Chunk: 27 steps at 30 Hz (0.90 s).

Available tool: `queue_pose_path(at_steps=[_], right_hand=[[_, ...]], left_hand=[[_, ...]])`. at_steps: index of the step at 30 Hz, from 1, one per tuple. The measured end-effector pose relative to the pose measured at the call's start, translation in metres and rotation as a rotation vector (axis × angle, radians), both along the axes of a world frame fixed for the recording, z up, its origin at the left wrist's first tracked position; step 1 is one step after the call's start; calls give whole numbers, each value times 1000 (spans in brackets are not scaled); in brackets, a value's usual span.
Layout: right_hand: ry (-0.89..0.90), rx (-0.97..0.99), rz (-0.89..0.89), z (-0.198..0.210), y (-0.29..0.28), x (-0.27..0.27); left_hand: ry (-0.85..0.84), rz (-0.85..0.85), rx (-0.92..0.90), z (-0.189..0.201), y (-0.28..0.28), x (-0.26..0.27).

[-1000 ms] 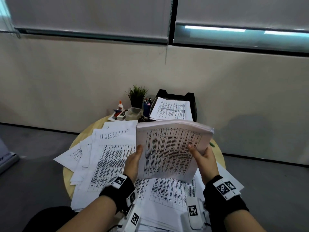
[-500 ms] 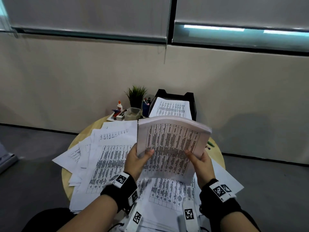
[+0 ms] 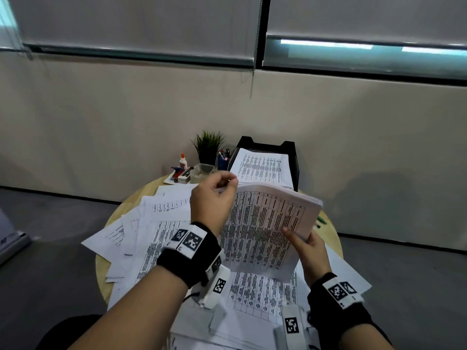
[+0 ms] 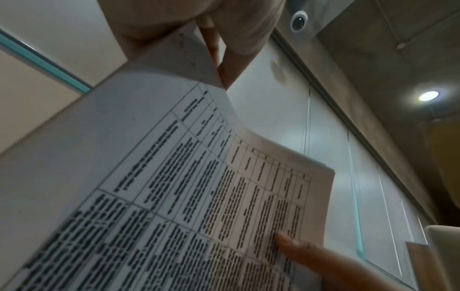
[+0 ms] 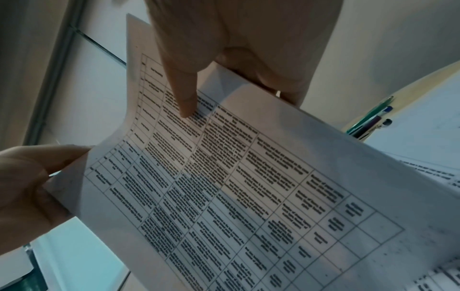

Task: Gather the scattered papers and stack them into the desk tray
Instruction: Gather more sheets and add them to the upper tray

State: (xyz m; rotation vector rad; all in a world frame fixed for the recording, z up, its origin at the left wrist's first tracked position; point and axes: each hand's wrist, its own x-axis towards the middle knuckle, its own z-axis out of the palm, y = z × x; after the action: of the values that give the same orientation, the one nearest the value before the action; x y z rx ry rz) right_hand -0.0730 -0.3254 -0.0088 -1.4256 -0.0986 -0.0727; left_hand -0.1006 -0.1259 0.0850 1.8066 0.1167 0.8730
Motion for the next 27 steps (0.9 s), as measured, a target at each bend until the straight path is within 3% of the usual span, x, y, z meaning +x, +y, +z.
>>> queue_pose_path(at_steps=[3,6,9,12,18,23,25,27], right_hand=[[-5,-3,23,1,1,-1],[-2,5,38,0,1,0],[4,-8,49,0,1,1],[5,-8,57,0,2,1],[22,91,16,3,-5,5],[15,176,9,3,-14,6],[32,193,26,6,-15,6],[49,180,25,11,-14,6]], left_hand=[[66,20,72,2,4,-4],[129,96,419,14,1,-9],[270,47,775,23,-13,-14],[342,-37,954,19,-21,-13],[330,-27,701,9,1,-11],[263,-474,-37,-12,30,-14],[344,-564,-144,-27,34,-15],[421,-551,-164,-47,33,-12]])
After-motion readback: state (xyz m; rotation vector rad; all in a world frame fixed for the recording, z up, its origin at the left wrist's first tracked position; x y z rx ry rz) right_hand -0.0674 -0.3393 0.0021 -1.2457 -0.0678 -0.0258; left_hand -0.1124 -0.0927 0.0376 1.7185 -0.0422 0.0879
